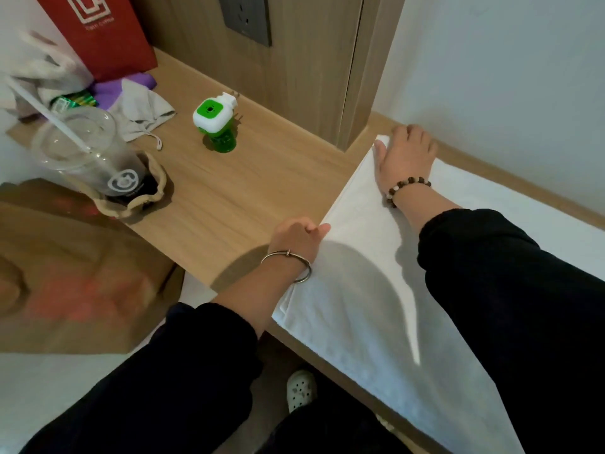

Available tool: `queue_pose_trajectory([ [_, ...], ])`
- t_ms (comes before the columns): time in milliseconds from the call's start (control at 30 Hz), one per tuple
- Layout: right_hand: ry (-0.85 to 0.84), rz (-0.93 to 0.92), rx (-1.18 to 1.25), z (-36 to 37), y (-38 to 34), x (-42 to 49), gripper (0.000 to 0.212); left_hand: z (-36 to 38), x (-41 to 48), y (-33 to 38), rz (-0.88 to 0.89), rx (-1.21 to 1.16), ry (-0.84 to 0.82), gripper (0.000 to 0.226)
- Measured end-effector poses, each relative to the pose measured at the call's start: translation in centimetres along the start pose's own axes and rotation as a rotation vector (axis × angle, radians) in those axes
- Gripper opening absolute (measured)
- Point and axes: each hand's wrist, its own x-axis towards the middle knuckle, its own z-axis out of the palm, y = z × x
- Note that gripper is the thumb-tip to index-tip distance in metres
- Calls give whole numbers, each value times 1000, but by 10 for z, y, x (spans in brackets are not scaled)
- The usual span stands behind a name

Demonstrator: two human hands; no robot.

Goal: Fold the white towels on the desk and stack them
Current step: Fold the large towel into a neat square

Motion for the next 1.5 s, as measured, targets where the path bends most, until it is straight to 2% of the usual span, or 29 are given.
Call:
queue_pose_trajectory([
  [100, 36, -9, 161, -21, 10, -63, 46, -6, -19, -12, 16, 81, -96, 48],
  [167, -8, 35, 218, -30, 21, -114, 47, -7, -33, -23, 54, 107, -160, 50],
  [267, -198, 70, 92, -24, 39, -170, 53, -6, -41, -31, 65, 151, -131, 36],
  [367, -234, 54, 45, -17, 49, -180, 54, -13, -39, -32, 22, 124, -133, 41],
  [500, -286, 41, 12, -17, 49, -176, 55, -18, -42, -39, 133, 291, -93, 40],
  [600, -315, 21, 18, -25, 53, -180, 57, -14, -45, -37, 132, 360, -79, 32],
  [700, -323, 79, -26, -34, 61, -203, 59, -11, -45, -35, 131, 459, -56, 32],
  [833, -403, 120, -58, -37, 70, -230, 59, 2, -53, -26, 152, 718, 137, 25],
  [900, -377, 105, 74, -41, 68, -224, 56, 19, -53, -10, 332, 782, 274, 53],
  [933, -337, 95, 159, -43, 68, -220, 55, 29, -53, 1, 446, 771, 293, 64],
  [1000, -292, 68, 209, -42, 74, -218, 54, 54, -55, 16, 650, 802, 144, 64],
  [1067, -345, 22, 66, -37, 86, -226, 56, 75, -59, 13, 778, 862, -47, 59],
  [1100, -370, -2, -4, -33, 94, -231, 57, 78, -59, 5, 791, 861, -83, 58],
  [1200, -376, 34, -73, -32, 121, -241, 60, 64, -47, -9, 744, 781, -51, 58],
  [1367, -340, 381, -101, -38, 146, -254, 60, 44, -34, -16, 530, 876, 36, 59],
  [1433, -376, 418, -109, -40, 139, -250, 60, 49, -35, -2, 462, 912, 74, 60],
  [1500, -380, 345, -87, -40, 127, -247, 60, 61, -39, 17, 547, 883, 63, 61],
])
